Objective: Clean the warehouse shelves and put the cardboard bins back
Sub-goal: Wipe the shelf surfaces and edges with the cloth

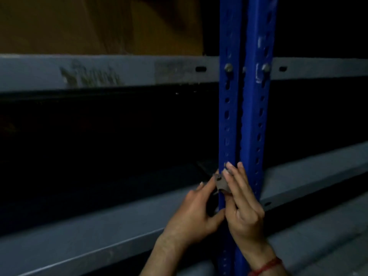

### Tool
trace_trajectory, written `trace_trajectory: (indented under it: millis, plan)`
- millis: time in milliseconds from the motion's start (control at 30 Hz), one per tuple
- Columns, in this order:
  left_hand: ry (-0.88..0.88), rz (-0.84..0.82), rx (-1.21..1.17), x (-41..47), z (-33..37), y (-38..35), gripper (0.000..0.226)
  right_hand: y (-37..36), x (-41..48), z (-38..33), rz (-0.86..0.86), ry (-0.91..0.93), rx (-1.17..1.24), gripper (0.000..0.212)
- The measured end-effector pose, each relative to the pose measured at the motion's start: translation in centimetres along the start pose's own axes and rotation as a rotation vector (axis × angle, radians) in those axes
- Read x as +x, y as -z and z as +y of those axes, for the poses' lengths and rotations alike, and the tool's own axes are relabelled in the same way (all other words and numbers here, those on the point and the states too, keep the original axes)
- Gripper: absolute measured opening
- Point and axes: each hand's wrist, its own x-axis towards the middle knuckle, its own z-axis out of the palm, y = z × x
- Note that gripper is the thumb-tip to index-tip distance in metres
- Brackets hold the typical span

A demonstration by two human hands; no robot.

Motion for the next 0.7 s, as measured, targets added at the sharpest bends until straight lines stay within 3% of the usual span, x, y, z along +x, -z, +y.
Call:
trace_trajectory:
  millis: [100,333,533,700]
  plan:
    - [0.024,-0.031,-0.036,0.2,-0.5,-0.1,0.076,0.5,5.4,-0.3,0.01,0.046,0.0,0.05]
    - [0.027,0.002,-0.009,0.5,-0.5,0.0,0.084,-0.1,19.1,-1.5,0.188,0.138,-0.003,0.041]
    - [0.063,-0.02,-0.033,0.8,-0.2,0.1,0.081,1.1,14.9,-0.4,0.084,0.148,-0.009,0.04]
    - [0.074,0.026,-0.036,0.4,-0.4,-0.1,0.074,1.8,3.6,1.8,-0.1,0.203,-0.043,0.034]
